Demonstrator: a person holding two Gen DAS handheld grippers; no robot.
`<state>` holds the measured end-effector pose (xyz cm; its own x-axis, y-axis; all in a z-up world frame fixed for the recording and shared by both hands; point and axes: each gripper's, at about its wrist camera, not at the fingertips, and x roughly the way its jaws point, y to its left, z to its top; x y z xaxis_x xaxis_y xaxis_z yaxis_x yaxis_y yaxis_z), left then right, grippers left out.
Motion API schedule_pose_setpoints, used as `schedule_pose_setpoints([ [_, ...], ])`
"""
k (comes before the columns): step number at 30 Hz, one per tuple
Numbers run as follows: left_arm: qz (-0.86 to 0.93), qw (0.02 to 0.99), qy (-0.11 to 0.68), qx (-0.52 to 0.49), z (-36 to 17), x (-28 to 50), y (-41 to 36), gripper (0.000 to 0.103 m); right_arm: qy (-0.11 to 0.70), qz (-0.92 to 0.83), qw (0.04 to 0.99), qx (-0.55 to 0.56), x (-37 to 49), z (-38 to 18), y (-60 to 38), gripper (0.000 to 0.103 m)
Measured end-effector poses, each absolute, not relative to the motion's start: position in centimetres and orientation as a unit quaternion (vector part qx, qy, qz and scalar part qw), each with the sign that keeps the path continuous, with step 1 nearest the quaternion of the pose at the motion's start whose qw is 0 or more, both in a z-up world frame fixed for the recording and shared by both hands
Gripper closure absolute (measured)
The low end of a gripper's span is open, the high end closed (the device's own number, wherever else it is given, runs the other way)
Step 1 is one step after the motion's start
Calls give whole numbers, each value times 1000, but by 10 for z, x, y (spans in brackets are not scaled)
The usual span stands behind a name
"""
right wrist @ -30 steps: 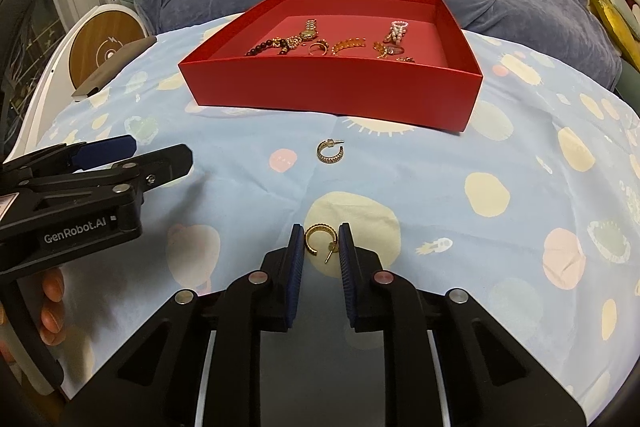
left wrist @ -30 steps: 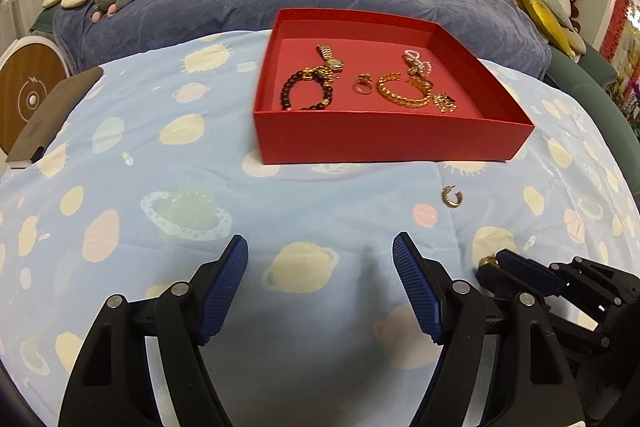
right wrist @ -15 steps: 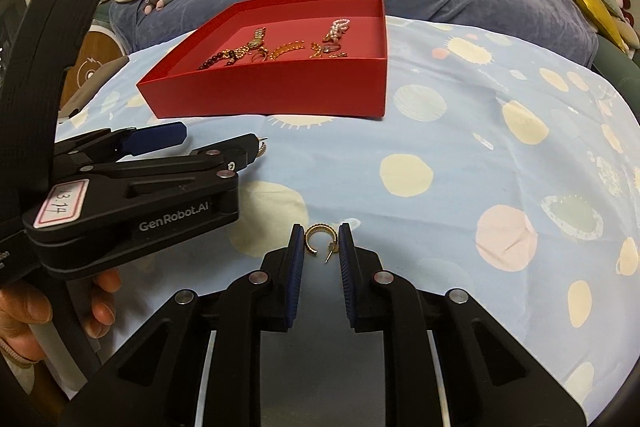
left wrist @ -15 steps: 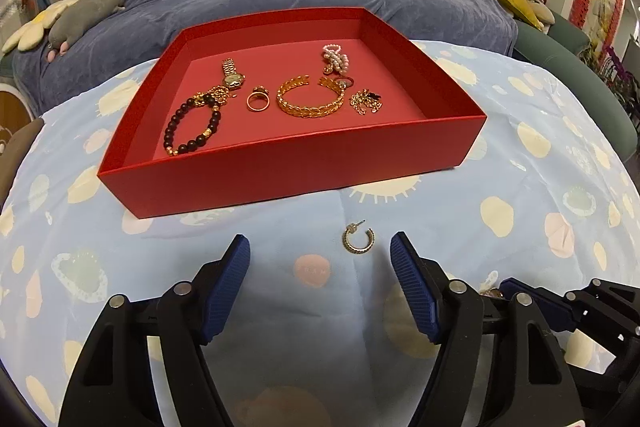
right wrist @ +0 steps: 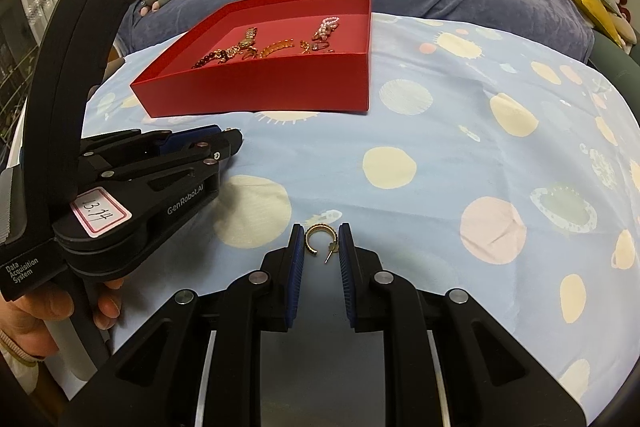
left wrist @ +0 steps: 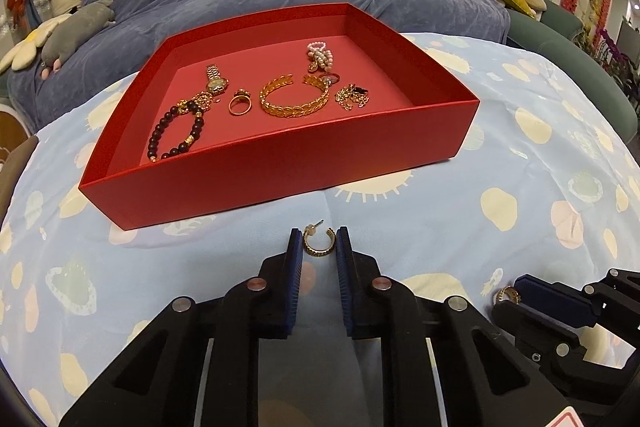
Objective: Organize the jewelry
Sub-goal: 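Grasp the second gold hoop earring with the left tool while the right tool holds its hoop, then carry both hoop earrings into the red box and open both tools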
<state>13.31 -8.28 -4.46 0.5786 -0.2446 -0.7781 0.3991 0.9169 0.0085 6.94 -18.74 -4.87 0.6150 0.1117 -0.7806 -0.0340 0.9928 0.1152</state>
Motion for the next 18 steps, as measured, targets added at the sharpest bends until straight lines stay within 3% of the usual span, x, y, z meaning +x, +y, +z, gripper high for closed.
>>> schedule_pose_setpoints([
  [18,-172,892,415,52,-19,117,-40,89,422,69,903,39,79,-33,-154,86],
])
